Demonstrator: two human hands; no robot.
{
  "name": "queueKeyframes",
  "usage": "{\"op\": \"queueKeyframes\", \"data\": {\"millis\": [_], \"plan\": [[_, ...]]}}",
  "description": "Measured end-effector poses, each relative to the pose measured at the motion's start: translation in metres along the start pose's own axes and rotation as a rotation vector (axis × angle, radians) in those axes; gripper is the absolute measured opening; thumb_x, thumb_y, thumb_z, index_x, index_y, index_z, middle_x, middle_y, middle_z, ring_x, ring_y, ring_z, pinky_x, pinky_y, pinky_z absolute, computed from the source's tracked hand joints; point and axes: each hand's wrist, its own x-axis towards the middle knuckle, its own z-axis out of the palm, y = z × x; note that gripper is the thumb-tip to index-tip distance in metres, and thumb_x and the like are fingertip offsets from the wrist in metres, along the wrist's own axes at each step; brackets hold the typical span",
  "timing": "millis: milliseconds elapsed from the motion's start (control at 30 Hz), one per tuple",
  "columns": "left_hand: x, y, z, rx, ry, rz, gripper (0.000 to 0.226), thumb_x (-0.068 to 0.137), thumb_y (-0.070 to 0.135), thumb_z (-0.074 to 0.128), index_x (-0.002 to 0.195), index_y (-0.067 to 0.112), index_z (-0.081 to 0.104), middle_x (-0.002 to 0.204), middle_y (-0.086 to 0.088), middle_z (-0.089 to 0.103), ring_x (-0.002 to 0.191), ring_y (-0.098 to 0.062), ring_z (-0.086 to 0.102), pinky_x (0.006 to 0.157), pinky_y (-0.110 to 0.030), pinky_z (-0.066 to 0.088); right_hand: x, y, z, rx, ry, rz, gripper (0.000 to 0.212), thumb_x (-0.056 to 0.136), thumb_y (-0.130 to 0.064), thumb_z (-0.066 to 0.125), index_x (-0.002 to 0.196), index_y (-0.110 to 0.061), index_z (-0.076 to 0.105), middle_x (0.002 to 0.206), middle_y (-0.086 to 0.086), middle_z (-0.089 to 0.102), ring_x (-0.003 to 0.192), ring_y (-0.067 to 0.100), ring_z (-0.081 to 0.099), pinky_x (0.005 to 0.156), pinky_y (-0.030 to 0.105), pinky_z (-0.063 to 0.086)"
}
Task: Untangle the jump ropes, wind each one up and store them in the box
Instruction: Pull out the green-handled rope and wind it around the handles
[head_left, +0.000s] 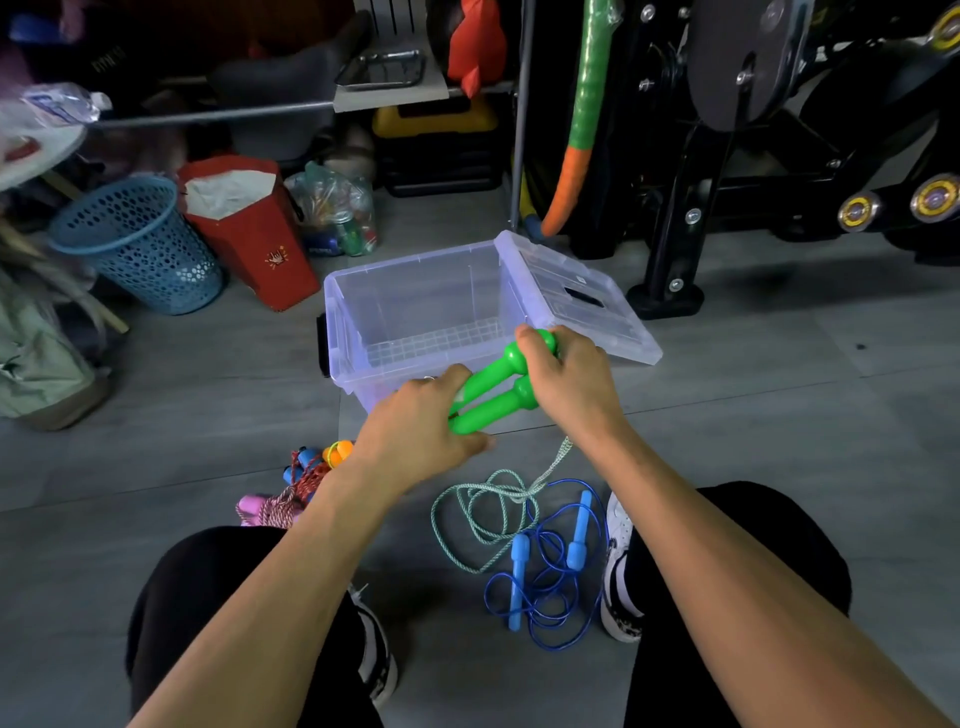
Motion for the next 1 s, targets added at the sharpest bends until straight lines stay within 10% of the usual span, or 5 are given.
{"op": "queueKeyframes", "data": {"millis": [133,400,733,1000], "plan": [[0.0,0.004,0.008,0.199,0.186,0.027,0.031,0.08,0.03,0.061,0.105,0.018,0.049,0.086,0.0,0.059,0.083,-0.033,0.061,0.06,-0.03,0.032,0.0,-0.001,0.0,0.0,-0.018,0.083,0.041,0.094,-0.043,0.045,0.082,-0.008,0.063,0.078,0.006,0.065,0.073,0.015,0.059,0.055,0.018,0.039],[0.004,0.006,0.013,-0.543,0.205,0.003,0.059,0.086,0.059,0.056,0.057,0.009,0.045,0.048,0.006,0.033,0.048,-0.013,0.031,0.05,-0.03,0.029,-0.005,-0.006,-0.01,0.116,0.031,0.063,0.03,0.092,-0.035,0.05,0.072,-0.018,0.064,0.076,-0.003,0.07,0.072,0.007,0.061,0.051,0.009,0.04],[0.012,0.011,0.017,-0.89,0.367,-0.524,0.07,0.082,0.046,0.068,0.033,0.015,0.029,0.039,0.006,0.019,0.044,-0.017,0.022,0.05,-0.027,0.023,-0.017,-0.01,0.001,0.101,0.09,0.094,0.034,0.094,-0.035,0.046,0.074,-0.01,0.058,0.073,0.004,0.062,0.069,0.016,0.058,0.055,0.02,0.042],[0.03,-0.021,0.0,-0.933,0.421,-0.701,0.047,0.079,0.031,0.064,0.047,0.02,0.032,0.054,-0.006,0.035,0.046,-0.019,0.022,0.043,-0.023,0.02,0.002,-0.002,-0.03,0.041,-0.365,0.173,0.06,0.095,-0.059,0.035,0.069,-0.012,0.061,0.046,-0.002,0.047,0.043,0.013,0.043,0.055,0.026,0.036]]}}
